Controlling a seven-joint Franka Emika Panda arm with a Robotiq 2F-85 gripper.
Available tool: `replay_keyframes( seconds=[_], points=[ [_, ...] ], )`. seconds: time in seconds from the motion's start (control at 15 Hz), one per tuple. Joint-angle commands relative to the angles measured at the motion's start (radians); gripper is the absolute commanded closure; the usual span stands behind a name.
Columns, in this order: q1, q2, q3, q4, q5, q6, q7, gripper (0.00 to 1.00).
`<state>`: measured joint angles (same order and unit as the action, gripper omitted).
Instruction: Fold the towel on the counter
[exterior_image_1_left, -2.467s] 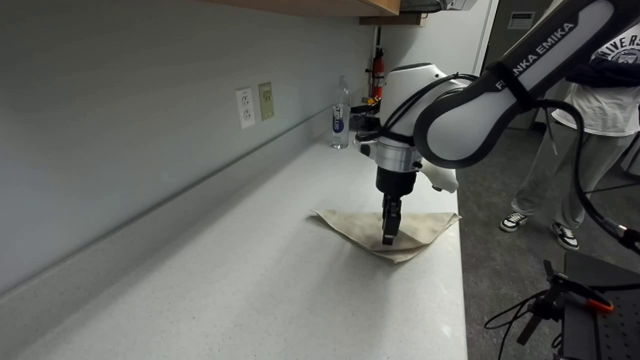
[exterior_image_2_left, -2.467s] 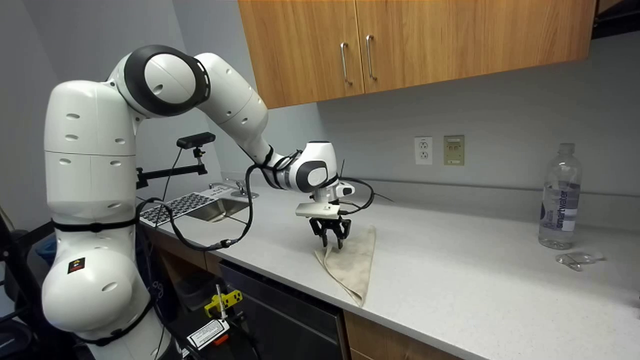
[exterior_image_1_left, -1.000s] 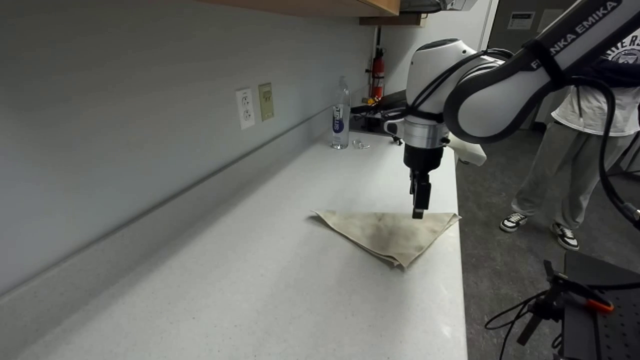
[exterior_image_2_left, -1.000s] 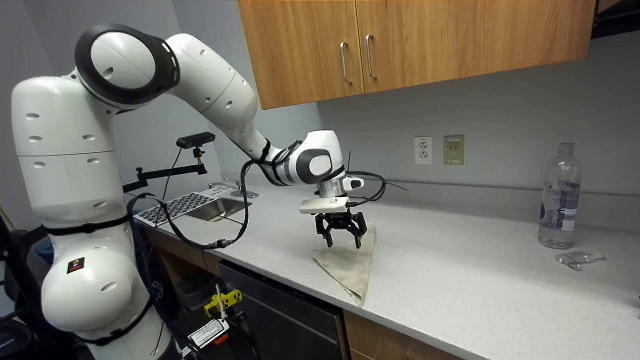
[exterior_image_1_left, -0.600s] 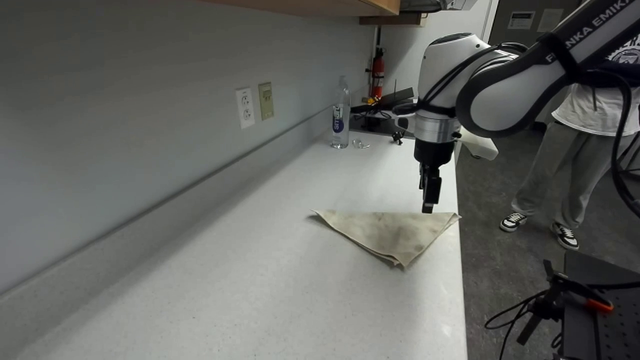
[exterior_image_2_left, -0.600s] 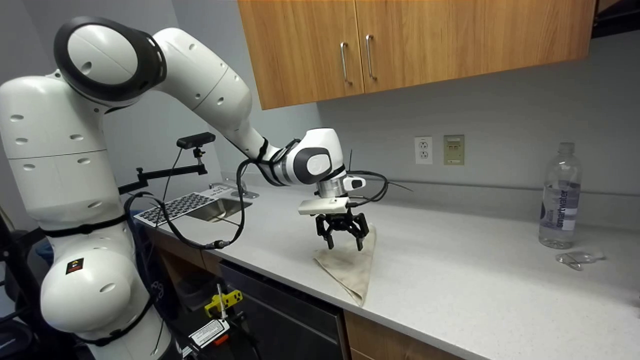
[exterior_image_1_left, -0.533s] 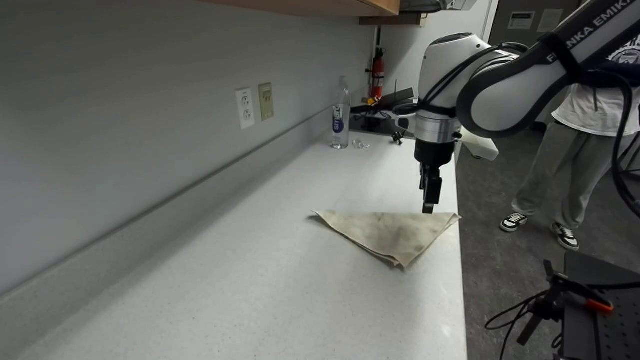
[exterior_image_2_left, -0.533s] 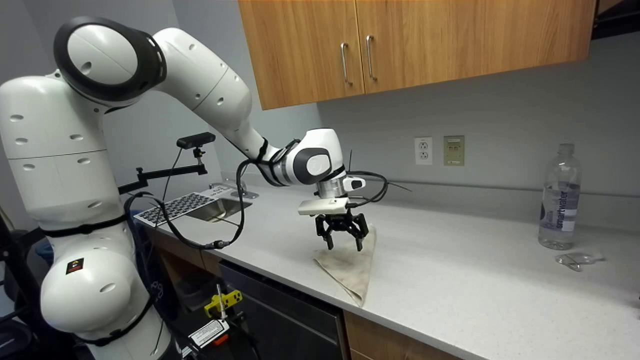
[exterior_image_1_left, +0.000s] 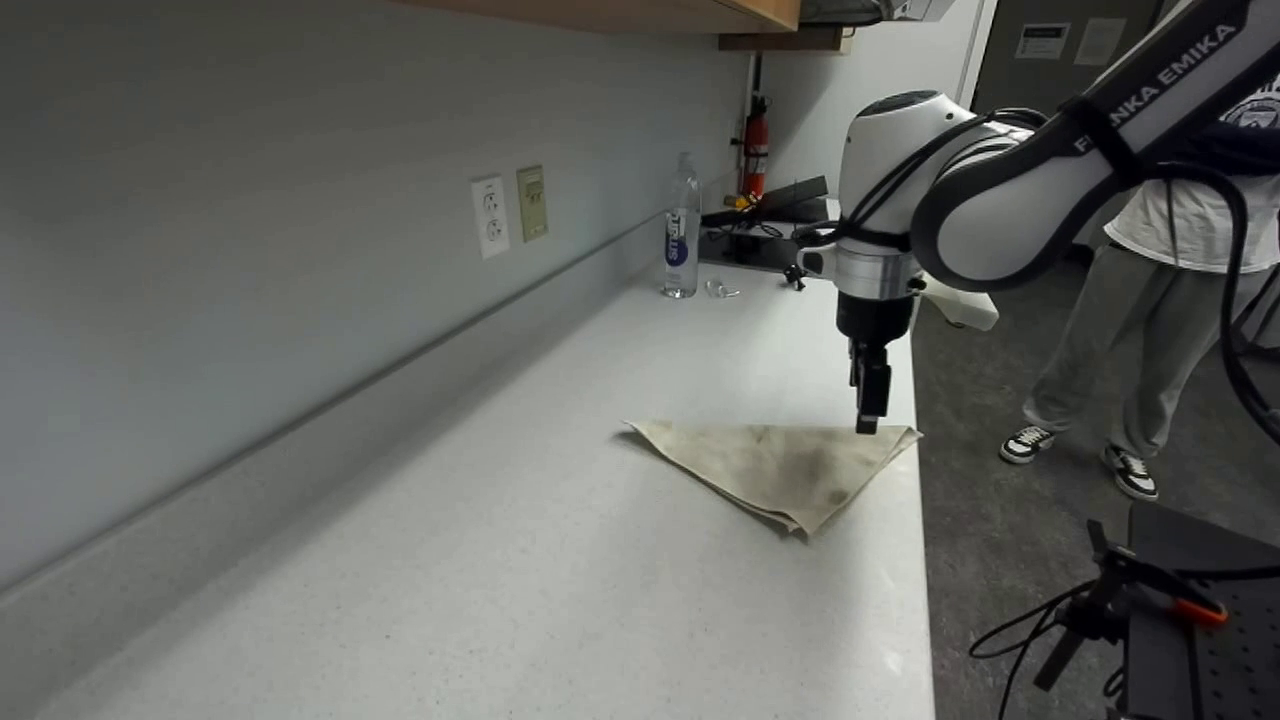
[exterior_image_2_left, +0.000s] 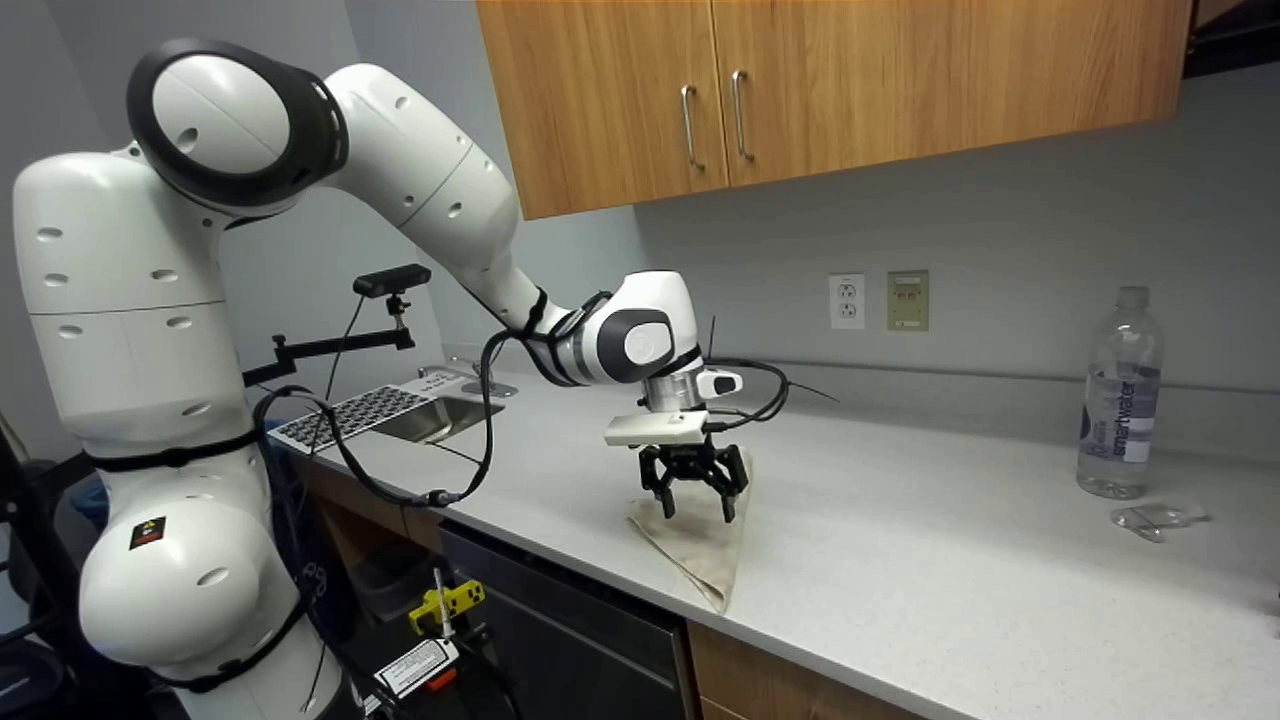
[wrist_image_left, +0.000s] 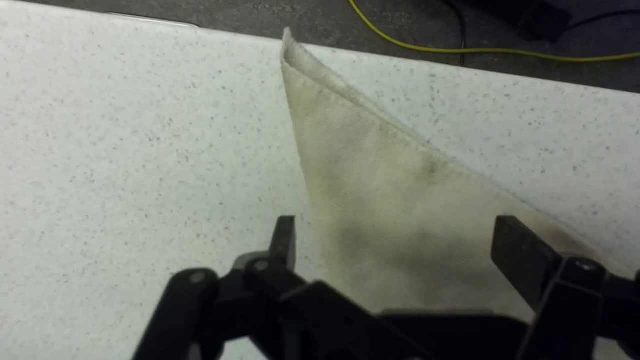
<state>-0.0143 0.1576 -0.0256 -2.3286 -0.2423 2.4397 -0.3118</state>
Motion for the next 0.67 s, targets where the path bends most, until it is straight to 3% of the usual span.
replay_keyframes(
  seconds=[0.0,0.6],
  points=[
    [-0.026,0.024,-0.022,-0.019,-0.076,0.047,-0.04,0.0],
    [-0.088,0.037,-0.035,-0.058,-0.101,0.077,-0.237,0.0]
  ],
)
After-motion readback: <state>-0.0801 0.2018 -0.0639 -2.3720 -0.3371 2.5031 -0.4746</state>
